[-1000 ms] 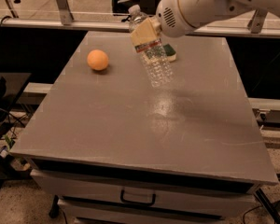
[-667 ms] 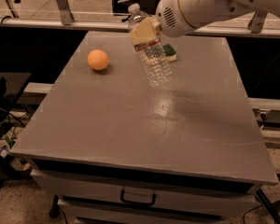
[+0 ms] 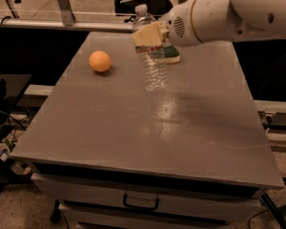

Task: Place water bottle upright

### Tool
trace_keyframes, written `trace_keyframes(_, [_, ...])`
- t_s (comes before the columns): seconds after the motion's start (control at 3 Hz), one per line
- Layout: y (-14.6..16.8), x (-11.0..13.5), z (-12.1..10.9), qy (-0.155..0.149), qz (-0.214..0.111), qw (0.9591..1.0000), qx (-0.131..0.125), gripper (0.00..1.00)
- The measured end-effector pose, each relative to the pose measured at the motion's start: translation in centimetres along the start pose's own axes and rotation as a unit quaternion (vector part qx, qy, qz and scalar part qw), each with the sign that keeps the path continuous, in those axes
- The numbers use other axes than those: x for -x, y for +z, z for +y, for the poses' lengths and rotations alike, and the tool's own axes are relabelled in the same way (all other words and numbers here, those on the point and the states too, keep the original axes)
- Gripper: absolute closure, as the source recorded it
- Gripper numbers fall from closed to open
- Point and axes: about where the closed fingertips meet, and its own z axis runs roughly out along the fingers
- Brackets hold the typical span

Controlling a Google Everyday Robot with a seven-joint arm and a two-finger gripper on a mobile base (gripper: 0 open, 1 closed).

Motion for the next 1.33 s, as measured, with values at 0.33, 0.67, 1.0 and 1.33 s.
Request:
trace_keyframes(0.33, [0.16,-0.17,0.08,0.031,-0.069,0.9970,0.019,1.00])
trace_keyframes(0.67, [0.40,-0.44,0.40,0.047,-0.140,0.9889,0.019,1.00])
trace_keyframes(1.0, [0.59,-0.58,0.51,0.046,-0.171,0.9841,0.006,1.00])
trace_keyframes(1.33, [1.01,-0.94,0.69,0.041,-0.193,0.9802,-0.011,1.00])
